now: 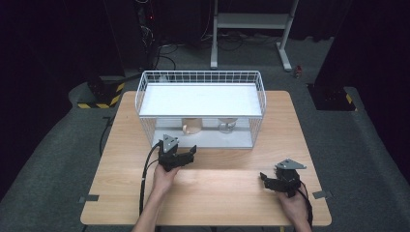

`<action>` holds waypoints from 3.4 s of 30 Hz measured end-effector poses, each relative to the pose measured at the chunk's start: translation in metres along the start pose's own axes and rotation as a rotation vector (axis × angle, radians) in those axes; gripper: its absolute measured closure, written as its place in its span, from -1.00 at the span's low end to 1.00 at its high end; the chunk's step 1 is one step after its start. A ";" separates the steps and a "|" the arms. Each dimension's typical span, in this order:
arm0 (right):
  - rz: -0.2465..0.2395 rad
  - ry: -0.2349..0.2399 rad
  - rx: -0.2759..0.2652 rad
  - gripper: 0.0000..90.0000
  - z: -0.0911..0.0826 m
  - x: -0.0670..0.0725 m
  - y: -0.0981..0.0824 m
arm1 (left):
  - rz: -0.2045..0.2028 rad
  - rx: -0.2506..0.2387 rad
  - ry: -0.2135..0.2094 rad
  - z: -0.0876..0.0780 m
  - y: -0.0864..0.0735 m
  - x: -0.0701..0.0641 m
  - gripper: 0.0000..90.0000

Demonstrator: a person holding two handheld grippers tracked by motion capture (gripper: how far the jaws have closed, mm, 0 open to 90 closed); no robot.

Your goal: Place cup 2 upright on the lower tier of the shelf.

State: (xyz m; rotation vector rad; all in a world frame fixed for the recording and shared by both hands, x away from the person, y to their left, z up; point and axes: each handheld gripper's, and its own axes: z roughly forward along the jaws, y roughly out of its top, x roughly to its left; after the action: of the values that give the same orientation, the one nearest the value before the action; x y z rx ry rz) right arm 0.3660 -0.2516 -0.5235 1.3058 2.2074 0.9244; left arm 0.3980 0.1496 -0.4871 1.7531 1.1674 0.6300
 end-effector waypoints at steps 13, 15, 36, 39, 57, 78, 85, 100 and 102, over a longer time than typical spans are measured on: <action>0.000 0.000 0.000 -0.45 0.000 0.000 0.000 | 0.052 -0.040 0.023 -0.025 -0.008 -0.003 -0.50; 0.000 0.000 0.000 -0.45 0.000 0.000 0.000 | 0.045 -0.044 0.015 -0.029 -0.009 -0.001 -0.48; 0.002 0.000 -0.001 -0.45 0.000 0.000 0.000 | -0.010 -0.039 -0.023 -0.060 -0.016 0.007 -0.56; 0.002 0.001 -0.001 -0.45 0.000 0.000 0.000 | -0.039 -0.020 -0.053 -0.062 -0.017 0.009 -0.55; 0.002 0.000 -0.001 -0.45 0.000 0.000 0.000 | -0.031 0.025 -0.004 -0.071 -0.043 0.018 -0.52; 0.002 0.000 0.000 -0.45 0.000 0.000 0.000 | -0.001 0.160 0.139 -0.058 -0.069 0.027 -0.50; 0.002 0.000 0.000 -0.45 0.000 0.000 0.000 | 0.001 0.182 0.171 -0.054 -0.070 0.028 -0.50; 0.002 0.001 0.000 -0.46 0.000 0.000 0.000 | -0.010 0.256 0.149 -0.046 -0.069 0.025 -0.57; 0.002 0.000 -0.001 -0.45 0.000 0.000 0.000 | -0.010 0.257 0.149 -0.046 -0.069 0.025 -0.57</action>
State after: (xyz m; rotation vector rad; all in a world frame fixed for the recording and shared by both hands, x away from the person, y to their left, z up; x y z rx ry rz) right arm 0.3661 -0.2516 -0.5236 1.3078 2.2065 0.9259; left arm 0.3414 0.2005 -0.5285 1.9392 1.4106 0.6348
